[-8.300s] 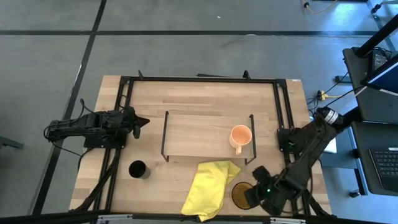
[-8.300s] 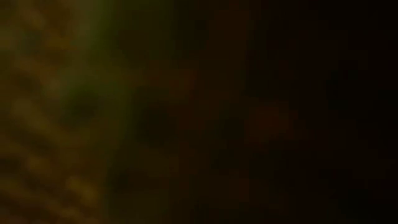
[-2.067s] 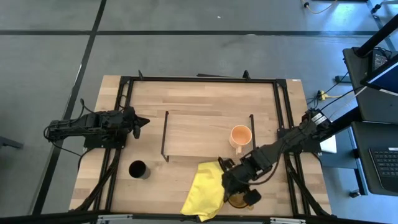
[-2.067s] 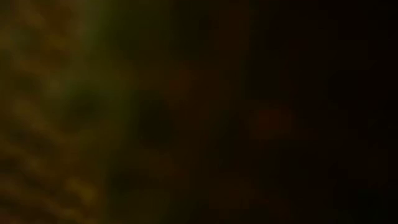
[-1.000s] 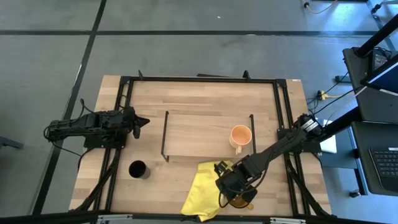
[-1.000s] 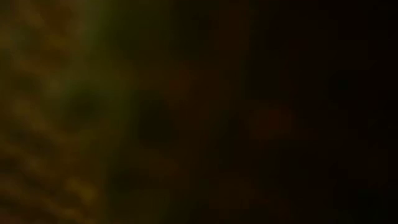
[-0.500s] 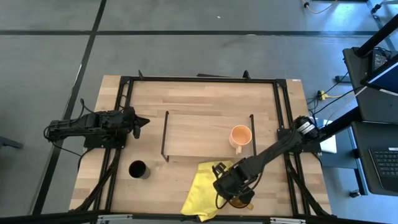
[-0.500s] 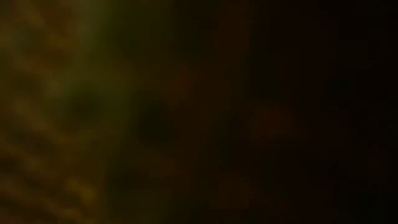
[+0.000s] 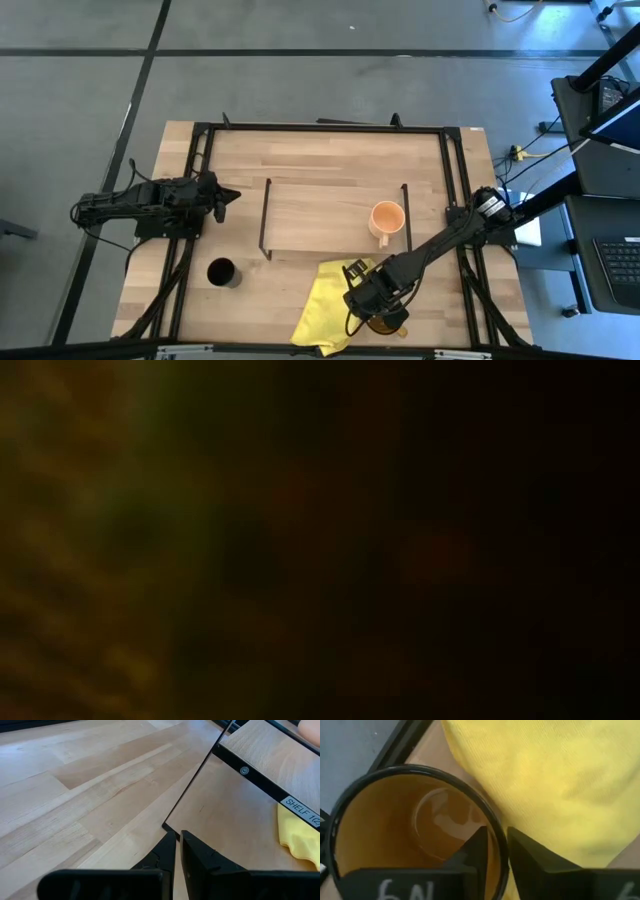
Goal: Stack small to large cups/mugs on shelf
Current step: Put the yellow mug on the shelf
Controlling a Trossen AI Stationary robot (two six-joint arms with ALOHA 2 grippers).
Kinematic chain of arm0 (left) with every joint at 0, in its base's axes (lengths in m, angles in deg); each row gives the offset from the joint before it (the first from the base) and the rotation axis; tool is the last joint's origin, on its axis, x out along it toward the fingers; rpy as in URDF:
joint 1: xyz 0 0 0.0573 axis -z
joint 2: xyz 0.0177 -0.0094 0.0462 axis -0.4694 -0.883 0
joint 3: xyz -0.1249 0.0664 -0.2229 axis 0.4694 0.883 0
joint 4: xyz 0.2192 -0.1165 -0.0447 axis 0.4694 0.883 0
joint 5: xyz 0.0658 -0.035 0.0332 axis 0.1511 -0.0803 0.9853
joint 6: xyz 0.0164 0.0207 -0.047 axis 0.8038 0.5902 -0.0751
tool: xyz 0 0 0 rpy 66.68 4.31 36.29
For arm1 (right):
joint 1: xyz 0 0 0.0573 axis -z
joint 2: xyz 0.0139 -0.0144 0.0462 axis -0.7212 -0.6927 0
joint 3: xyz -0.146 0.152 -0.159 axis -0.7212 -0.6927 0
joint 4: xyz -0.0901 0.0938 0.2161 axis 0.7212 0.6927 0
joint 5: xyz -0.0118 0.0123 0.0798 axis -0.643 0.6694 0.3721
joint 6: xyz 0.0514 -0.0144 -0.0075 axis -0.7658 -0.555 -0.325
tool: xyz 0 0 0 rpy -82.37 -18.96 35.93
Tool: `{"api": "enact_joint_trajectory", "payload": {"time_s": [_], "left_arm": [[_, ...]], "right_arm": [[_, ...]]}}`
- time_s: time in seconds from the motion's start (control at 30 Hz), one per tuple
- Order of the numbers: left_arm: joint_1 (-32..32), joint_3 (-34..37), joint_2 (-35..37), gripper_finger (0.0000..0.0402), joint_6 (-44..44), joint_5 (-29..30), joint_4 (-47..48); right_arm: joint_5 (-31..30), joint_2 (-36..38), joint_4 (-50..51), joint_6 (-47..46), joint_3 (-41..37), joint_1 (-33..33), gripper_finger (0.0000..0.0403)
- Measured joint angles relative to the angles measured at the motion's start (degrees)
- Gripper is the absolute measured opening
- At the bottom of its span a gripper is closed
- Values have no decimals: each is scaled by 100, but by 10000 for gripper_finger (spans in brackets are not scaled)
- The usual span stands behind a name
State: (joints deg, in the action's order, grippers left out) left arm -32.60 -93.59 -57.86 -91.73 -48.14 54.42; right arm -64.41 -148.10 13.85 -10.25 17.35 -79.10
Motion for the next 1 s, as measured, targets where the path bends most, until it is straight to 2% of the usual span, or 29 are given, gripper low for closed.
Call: {"api": "enact_joint_trajectory", "payload": {"time_s": [0.13,0.23,0.43,1.0], "left_arm": [[2,-1,1,21,0,1,0],[1,-1,1,21,0,0,-1],[1,0,1,21,0,1,1],[2,-2,0,21,0,-1,0]], "right_arm": [[57,8,106,-213,0,-4,43],[94,18,88,-382,11,-1,34],[-10,13,68,-828,11,-4,47],[236,13,262,-2290,11,22,37]]}}
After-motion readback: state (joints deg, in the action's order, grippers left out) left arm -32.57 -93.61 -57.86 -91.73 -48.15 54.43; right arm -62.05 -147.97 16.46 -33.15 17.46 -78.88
